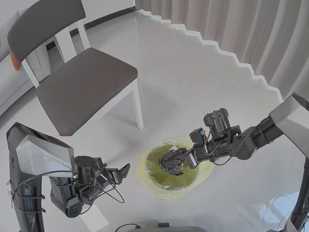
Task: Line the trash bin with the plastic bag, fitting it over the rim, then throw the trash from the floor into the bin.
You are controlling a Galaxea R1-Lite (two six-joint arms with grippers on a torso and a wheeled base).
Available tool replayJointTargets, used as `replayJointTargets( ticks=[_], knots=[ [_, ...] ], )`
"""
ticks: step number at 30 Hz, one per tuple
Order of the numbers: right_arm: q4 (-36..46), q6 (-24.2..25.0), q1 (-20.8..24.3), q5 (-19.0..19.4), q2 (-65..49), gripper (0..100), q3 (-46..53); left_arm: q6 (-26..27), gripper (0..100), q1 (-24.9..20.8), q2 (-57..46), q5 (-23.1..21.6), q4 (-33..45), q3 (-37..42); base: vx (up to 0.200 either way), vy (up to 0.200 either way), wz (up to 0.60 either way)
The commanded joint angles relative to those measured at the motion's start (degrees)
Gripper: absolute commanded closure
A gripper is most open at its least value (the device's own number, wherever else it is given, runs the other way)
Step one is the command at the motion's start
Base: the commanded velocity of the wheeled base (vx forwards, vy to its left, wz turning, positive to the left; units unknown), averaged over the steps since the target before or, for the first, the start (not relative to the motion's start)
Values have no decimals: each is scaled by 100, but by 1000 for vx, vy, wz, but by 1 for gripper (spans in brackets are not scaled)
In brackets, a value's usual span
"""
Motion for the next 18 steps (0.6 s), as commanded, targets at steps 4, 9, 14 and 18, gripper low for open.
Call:
replayJointTargets(
  ticks=[4,9,14,18],
  knots=[
    [-19,-122,-63,-1,234,100,422,-113,0,7,38,-7,-105,-4,0,0,0],
    [-10,-333,-106,-1,-12,100,641,-148,0,7,47,-7,-105,4,0,0,0],
    [60,-342,-238,7,181,100,158,-148,0,-10,82,11,-105,4,0,0,0],
    [86,-307,-282,7,770,100,-396,-157,0,-37,91,19,-105,22,0,0,0]
  ],
)
